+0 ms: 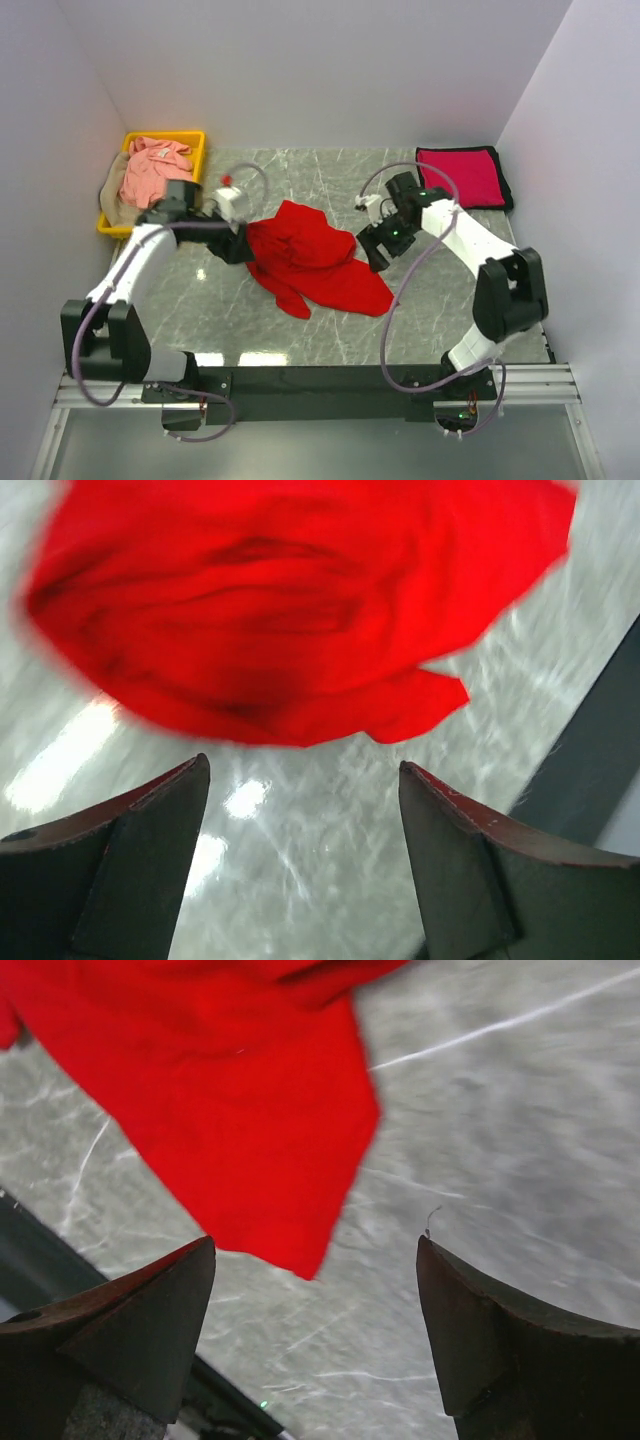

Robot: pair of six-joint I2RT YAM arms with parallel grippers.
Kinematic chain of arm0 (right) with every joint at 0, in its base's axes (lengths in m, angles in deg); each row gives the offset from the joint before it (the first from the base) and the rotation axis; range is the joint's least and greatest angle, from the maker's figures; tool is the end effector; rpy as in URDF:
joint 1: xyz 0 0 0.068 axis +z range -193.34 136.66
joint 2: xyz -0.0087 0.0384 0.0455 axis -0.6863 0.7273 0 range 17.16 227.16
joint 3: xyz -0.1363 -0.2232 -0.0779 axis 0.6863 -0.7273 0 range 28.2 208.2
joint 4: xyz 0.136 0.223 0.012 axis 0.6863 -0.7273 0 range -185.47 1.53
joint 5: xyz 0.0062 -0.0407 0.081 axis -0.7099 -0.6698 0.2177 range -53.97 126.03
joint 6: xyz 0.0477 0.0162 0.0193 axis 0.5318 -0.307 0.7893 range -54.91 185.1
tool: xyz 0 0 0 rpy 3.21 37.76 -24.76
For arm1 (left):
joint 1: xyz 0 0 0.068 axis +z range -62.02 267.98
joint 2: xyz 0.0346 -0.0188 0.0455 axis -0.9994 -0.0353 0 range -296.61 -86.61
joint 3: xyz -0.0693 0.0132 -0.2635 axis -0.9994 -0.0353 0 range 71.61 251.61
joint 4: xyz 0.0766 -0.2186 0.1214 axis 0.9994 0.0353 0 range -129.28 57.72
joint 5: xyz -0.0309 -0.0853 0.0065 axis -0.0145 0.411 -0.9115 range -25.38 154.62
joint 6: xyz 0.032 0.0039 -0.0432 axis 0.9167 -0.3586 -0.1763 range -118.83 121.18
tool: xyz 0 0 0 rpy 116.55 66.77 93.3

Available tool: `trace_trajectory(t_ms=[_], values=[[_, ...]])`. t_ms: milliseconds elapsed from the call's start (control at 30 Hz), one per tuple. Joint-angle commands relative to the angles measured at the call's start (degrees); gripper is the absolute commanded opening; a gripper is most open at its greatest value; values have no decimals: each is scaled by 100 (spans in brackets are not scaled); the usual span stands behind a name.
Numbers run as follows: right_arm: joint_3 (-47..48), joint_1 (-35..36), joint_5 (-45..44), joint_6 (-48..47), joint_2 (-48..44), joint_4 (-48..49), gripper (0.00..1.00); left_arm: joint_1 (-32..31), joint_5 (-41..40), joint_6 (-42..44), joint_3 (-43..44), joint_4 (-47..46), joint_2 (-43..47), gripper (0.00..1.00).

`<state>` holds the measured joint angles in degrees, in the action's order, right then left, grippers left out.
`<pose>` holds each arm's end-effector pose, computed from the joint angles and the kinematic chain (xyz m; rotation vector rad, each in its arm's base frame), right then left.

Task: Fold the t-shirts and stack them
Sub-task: Move the tshirt to the center of the board, then flatten the tshirt out

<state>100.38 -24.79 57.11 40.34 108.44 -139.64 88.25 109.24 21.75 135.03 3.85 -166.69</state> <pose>0.2929 0.1119 0.2531 -1.0934 2.5141 0.4834 0.2766 -0.0236 0.2749 0.6752 2.2837 -0.8396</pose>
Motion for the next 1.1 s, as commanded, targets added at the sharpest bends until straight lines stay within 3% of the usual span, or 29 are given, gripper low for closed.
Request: trace_trajectory(t_ms=[0,100,233,400,500,567,600,633,667,733,767,900,1067], values=[[24,184,159,189,319,-367,87,-913,-716,868,-600,-1041,667,82],[-99,202,28,348,521,-209,86,-1424,-1235,1027,-970,-2096,756,82],[6,220,80,524,1126,-331,78,-1732,-1263,1588,-884,-2467,274,77],[76,281,318,761,1435,-147,76,-2066,-1289,1888,-770,-2819,-262,76],[199,299,344,840,1725,-112,71,-2224,-1307,2169,-752,-3004,-499,74],[217,307,327,867,1919,-68,59,-2329,-1237,2380,-708,-2995,-623,72],[226,299,318,884,1963,-24,53,-2356,-1237,2424,-682,-3021,-719,70],[252,299,292,902,2015,-6,38,-2391,-1254,2477,-664,-3074,-781,67],[270,299,283,902,2025,2,31,-2435,-1254,2486,-647,-3074,-834,60],[331,272,221,867,2007,-41,4,-2488,-1254,2521,-576,-3039,-966,47],[358,220,195,832,1972,-85,0,-2514,-1245,2539,-550,-3004,-1001,34],[472,-70,19,683,1665,-296,0,-2462,-1210,2416,-323,-2663,-949,10],[656,-492,-174,428,1103,-560,0,-1857,-947,2082,126,-2196,-625,1]])
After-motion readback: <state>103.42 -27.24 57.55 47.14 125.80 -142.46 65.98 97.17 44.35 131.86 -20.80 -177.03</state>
